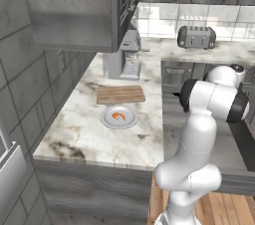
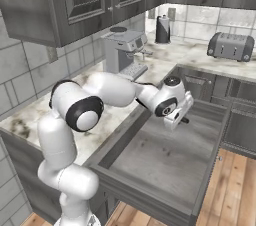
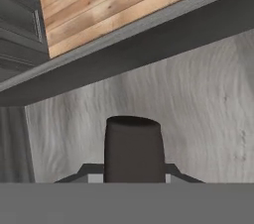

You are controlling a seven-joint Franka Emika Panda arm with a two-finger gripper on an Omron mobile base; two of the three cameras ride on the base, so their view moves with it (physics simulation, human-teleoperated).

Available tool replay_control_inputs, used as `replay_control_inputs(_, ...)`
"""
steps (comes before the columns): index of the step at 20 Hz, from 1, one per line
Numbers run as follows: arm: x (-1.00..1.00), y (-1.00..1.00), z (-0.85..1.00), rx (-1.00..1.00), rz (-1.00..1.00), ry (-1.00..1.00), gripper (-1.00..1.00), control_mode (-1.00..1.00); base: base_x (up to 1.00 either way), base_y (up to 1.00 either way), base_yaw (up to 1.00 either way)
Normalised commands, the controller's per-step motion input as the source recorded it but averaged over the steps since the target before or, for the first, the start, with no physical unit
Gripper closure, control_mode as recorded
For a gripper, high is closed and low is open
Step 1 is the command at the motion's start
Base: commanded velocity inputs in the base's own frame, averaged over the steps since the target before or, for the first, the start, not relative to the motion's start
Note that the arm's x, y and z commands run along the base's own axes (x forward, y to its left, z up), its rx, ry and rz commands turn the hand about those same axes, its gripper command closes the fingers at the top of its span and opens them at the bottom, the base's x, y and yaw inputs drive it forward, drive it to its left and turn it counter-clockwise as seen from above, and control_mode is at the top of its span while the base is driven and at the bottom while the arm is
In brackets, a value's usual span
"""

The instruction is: Pick up the knife from the drawer and place it on the cutting board. Then place the meat from the plate to the cutting board.

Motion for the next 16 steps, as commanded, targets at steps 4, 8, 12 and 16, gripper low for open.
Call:
replay_control_inputs(4, 0.04, 0.36, 0.45, 0.0, 0.08, 0.03, 1.0, -1.0, 0.0, 0.0, 0.0)
replay_control_inputs(8, 0.04, 0.33, 0.39, 0.0, 0.08, 0.01, 1.0, -1.0, 0.0, 0.0, 0.0)
replay_control_inputs(12, 0.09, 0.39, 0.1, 0.0, 0.09, 0.01, 1.0, -1.0, 0.0, 0.0, 0.0)
replay_control_inputs(16, 0.14, 0.53, 0.0, 0.0, 0.1, 0.02, 1.0, -1.0, 0.0, 0.0, 0.0)
